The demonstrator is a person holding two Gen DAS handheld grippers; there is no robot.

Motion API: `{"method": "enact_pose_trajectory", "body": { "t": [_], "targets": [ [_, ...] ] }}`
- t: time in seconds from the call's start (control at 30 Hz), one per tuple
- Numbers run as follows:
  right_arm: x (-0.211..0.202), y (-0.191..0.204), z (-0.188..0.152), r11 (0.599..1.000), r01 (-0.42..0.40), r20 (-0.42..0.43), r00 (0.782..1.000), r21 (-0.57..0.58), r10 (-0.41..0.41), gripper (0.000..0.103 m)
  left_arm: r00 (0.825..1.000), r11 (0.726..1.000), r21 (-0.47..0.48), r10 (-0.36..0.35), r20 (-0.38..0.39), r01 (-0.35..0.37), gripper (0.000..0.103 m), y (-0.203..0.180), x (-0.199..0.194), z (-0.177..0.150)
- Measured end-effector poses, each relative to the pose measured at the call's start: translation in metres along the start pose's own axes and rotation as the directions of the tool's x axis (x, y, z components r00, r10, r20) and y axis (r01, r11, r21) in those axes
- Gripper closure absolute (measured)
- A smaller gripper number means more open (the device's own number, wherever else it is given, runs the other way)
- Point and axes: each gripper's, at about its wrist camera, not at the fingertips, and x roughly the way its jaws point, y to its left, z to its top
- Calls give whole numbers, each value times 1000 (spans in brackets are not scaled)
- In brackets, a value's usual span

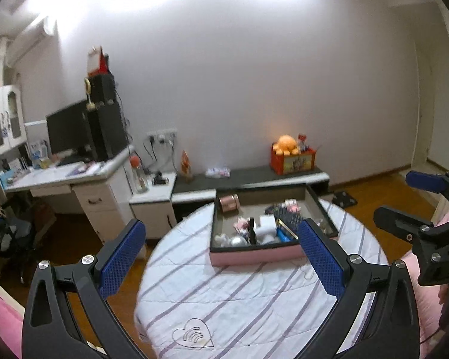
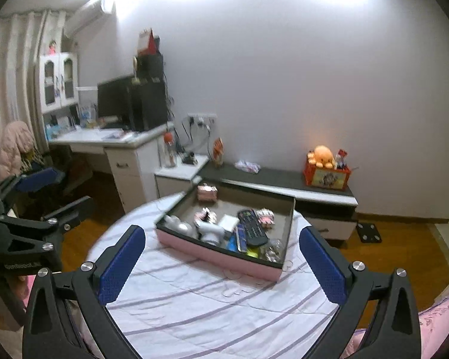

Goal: Organize rigid objects

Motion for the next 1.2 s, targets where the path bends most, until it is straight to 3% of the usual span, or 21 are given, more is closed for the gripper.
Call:
{"method": "enact_pose_trajectory", "body": {
  "t": [0.13,0.23,0.43,0.53,0.77,1.2],
  "targets": [
    [-36,15,3,1000,11,72,997,-20,-10,0,996,999,-38,27,80,-24,0,6,-43,1],
    [-59,24,1,999,33,118,992,-18,-31,0,990,998,-65,12,140,-3,0,10,-73,0],
    [-94,37,7,999,45,180,983,-16,-42,0,979,999,-36,41,200,-35,0,1,-114,4],
    [-106,41,14,998,54,209,977,-13,-50,0,977,999,-39,45,208,-37,0,0,-124,9],
    [-128,53,13,997,82,279,957,7,-80,0,954,984,-124,158,255,-130,0,9,-150,7],
    [-142,69,-11,994,106,304,947,6,-103,0,955,988,-63,153,255,-141,0,-5,-169,-14]
  ]
}}
